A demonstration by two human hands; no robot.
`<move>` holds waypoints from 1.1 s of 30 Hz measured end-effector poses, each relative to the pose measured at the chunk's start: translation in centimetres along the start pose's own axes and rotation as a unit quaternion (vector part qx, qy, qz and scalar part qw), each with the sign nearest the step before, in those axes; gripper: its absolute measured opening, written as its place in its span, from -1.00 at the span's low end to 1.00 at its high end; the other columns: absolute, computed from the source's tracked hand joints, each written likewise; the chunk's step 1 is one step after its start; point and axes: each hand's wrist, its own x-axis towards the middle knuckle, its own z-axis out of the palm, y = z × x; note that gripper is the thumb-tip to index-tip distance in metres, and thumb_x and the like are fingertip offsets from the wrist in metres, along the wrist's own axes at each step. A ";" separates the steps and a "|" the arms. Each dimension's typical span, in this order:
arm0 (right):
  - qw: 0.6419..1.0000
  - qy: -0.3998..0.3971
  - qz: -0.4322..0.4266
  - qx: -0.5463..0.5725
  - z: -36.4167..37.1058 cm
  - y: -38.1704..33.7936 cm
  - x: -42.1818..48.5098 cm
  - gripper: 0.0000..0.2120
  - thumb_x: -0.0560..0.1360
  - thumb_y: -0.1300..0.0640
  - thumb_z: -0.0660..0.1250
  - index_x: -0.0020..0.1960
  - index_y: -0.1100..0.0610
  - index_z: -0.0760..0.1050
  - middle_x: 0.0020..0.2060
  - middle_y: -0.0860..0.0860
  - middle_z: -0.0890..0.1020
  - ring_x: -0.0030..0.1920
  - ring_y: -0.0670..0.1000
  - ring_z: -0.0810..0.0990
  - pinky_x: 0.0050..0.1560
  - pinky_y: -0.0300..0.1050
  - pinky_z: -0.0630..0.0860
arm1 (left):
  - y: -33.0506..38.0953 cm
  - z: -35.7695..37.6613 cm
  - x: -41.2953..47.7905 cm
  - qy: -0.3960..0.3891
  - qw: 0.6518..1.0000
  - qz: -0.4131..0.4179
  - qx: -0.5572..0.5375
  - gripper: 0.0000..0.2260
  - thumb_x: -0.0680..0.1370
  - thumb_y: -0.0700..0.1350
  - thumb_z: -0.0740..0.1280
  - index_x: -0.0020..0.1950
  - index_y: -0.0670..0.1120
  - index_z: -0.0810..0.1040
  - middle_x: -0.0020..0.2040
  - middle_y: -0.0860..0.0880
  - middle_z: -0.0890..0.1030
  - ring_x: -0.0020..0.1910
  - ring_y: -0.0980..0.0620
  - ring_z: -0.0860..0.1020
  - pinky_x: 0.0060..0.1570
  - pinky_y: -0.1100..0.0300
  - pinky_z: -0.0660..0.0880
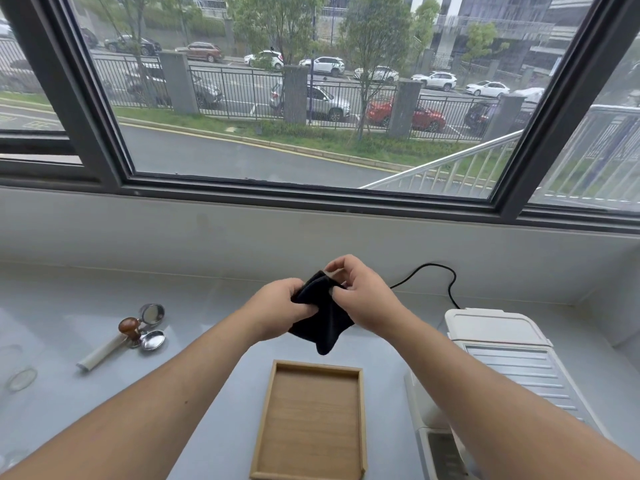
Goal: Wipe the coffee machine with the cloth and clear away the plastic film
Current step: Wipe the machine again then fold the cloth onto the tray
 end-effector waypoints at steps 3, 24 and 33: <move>0.998 0.048 0.034 0.021 -0.8 0.6 0.3 -0.77 0.58 0.05 0.37 0.22 -0.10 0.47 0.01 -0.13 0.65 -0.03 -0.06 0.66 -0.17 -0.17 0.56 | 0.1 0.1 -0.1 0.005 0.996 -0.006 -0.085 -0.94 0.59 -0.11 0.44 0.04 0.02 0.65 -0.03 0.00 0.76 0.02 -0.02 0.72 0.16 -0.11 0.64; 0.891 -0.086 0.219 0.389 -1.2 2.5 -1.7 -0.60 0.63 -0.04 0.33 0.39 0.12 0.56 0.17 0.08 0.71 0.08 0.09 0.72 0.15 0.11 0.66 | 2.0 0.0 -0.6 -0.067 0.904 -0.014 -0.423 -0.76 0.67 -0.16 0.34 0.34 -0.06 0.60 0.21 -0.10 0.73 0.16 -0.07 0.71 -0.04 0.07 0.66; 0.870 -0.178 0.262 0.379 0.3 2.6 -2.3 -0.10 0.45 -0.58 0.15 0.24 0.19 0.69 0.13 0.21 0.73 0.01 0.21 0.70 0.06 0.08 0.64 | 2.1 0.0 -0.6 -0.124 0.873 0.007 -0.471 -0.77 0.64 -0.16 0.37 0.29 -0.05 0.64 0.25 -0.15 0.70 0.20 -0.12 0.70 -0.01 0.06 0.66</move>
